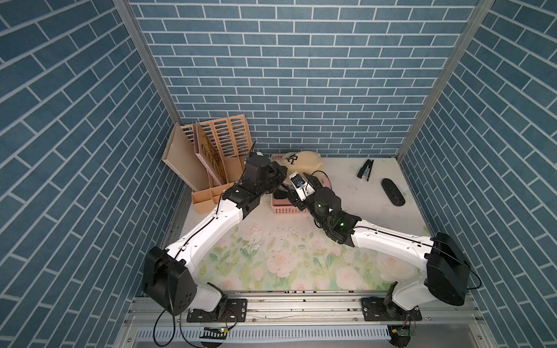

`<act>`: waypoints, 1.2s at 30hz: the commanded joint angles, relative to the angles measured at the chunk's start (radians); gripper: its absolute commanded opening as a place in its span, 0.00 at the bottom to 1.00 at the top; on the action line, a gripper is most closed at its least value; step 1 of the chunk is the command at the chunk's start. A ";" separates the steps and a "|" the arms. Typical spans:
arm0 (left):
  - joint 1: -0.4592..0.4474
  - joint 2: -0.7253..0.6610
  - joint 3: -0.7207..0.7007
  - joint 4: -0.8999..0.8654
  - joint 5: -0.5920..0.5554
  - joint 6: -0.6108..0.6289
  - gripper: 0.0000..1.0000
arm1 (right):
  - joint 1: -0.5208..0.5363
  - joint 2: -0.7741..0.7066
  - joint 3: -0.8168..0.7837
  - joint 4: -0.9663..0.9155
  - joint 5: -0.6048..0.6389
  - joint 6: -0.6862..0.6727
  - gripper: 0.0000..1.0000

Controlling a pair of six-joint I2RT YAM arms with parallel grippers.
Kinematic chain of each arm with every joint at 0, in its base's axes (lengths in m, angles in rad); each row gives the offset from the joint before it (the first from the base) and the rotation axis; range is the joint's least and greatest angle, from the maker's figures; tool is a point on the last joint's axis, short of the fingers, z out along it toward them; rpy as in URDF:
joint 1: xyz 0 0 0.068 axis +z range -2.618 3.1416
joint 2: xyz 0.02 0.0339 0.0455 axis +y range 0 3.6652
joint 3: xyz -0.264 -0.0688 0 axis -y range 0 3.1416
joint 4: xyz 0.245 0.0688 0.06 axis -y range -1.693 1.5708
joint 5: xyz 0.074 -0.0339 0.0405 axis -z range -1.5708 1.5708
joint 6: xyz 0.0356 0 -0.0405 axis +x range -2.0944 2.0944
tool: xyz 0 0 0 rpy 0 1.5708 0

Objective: Turn the baseball cap inside out
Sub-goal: Turn over the baseball cap.

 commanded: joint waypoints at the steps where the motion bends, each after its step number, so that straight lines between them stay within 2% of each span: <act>1: -0.007 -0.057 -0.052 0.048 0.044 -0.037 0.00 | -0.025 0.016 0.020 0.059 0.033 -0.030 0.73; 3: -0.007 -0.073 -0.074 0.057 0.067 -0.045 0.00 | -0.040 0.016 0.018 0.064 0.026 -0.027 0.64; 7: -0.010 -0.088 -0.125 0.099 0.138 -0.071 0.00 | -0.066 0.006 0.016 0.056 -0.011 -0.024 0.36; 10: -0.012 -0.100 -0.166 0.140 0.160 -0.093 0.00 | -0.077 -0.018 -0.007 0.069 -0.054 -0.004 0.22; 13: -0.013 -0.096 -0.168 0.148 0.166 -0.087 0.00 | -0.084 -0.040 -0.020 0.072 -0.077 0.015 0.15; 14: -0.012 -0.095 -0.166 0.157 0.171 -0.075 0.00 | -0.087 -0.045 -0.020 0.069 -0.073 0.018 0.13; 15: -0.013 -0.093 -0.160 0.172 0.179 -0.046 0.10 | -0.090 -0.051 -0.017 0.056 -0.075 0.023 0.13; 16: -0.012 -0.092 -0.145 0.167 0.173 -0.013 0.26 | -0.096 -0.058 -0.008 0.032 -0.083 0.032 0.12; 17: -0.012 -0.091 -0.132 0.156 0.166 0.020 0.33 | -0.104 -0.064 0.003 0.005 -0.092 0.042 0.12; 22: -0.008 -0.082 -0.002 -0.014 0.054 0.311 0.57 | -0.166 -0.111 0.063 -0.162 -0.204 0.126 0.11; 24: -0.008 -0.081 0.048 -0.075 -0.008 0.408 0.62 | -0.190 -0.129 0.080 -0.214 -0.246 0.151 0.11; 31: -0.006 -0.120 0.108 -0.131 -0.216 0.726 0.65 | -0.262 -0.181 0.150 -0.327 -0.331 0.255 0.11; 33: -0.002 -0.137 0.062 -0.058 -0.224 0.814 0.71 | -0.279 -0.199 0.162 -0.331 -0.376 0.294 0.11; 36: 0.000 -0.151 -0.014 0.079 -0.132 0.920 0.80 | -0.308 -0.211 0.186 -0.343 -0.467 0.361 0.11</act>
